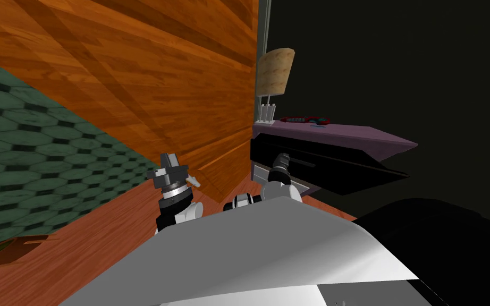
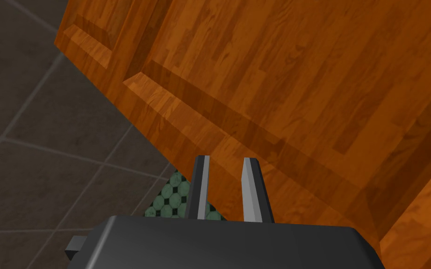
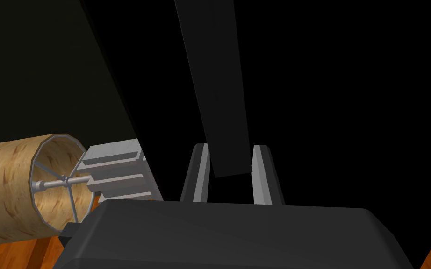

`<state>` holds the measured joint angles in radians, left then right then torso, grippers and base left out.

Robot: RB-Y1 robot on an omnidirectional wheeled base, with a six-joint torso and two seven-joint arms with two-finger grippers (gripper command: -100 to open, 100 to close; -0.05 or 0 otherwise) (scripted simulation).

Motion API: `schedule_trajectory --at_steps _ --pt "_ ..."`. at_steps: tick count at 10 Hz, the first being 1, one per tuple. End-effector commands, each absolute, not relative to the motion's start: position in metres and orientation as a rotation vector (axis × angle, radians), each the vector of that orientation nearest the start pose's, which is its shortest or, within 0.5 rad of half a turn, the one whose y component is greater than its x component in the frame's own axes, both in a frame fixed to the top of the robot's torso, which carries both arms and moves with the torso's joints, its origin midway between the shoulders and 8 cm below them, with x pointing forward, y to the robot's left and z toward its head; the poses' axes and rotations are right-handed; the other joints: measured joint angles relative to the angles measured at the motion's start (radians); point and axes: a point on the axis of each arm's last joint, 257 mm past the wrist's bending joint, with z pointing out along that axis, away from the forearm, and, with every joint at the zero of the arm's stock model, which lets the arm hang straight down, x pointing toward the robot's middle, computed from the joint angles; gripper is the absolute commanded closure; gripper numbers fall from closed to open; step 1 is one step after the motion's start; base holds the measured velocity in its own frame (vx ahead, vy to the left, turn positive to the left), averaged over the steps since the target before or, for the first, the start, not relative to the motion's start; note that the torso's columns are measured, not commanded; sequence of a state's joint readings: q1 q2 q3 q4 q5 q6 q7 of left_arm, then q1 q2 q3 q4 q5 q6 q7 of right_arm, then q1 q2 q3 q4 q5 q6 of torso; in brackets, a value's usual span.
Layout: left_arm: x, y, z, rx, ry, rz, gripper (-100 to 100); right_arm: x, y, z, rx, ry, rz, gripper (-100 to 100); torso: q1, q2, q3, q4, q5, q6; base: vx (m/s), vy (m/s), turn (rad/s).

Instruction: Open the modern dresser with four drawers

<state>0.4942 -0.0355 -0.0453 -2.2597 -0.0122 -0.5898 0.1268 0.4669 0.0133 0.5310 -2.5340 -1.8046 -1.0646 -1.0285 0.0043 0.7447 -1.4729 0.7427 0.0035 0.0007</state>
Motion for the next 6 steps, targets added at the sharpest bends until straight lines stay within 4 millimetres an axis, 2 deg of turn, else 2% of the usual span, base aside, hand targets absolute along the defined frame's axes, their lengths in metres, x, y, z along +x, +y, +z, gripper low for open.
schedule_trajectory --at_steps 1,3,6 --pt "0.334 0.264 0.034 -0.663 0.504 -1.476 0 0.342 -0.302 -0.084 -0.667 1.796 -1.531 -100 -0.006 -0.006 -0.003 -0.003 -0.002 0.0 -0.006 -0.02 -0.074" --pt "0.334 0.264 0.034 -0.663 0.504 -1.476 0 0.349 -0.297 -0.077 -0.666 1.787 -1.525 -100 -0.011 -0.012 -0.007 -0.006 -0.005 0.0 -0.006 -0.035 -0.041" --pt "0.334 0.264 0.034 -0.663 0.504 -1.476 0 0.358 -0.29 -0.066 -0.674 1.781 -1.515 -100 -0.003 -0.006 -0.003 -0.004 -0.003 -0.001 -0.011 -0.022 -0.046"
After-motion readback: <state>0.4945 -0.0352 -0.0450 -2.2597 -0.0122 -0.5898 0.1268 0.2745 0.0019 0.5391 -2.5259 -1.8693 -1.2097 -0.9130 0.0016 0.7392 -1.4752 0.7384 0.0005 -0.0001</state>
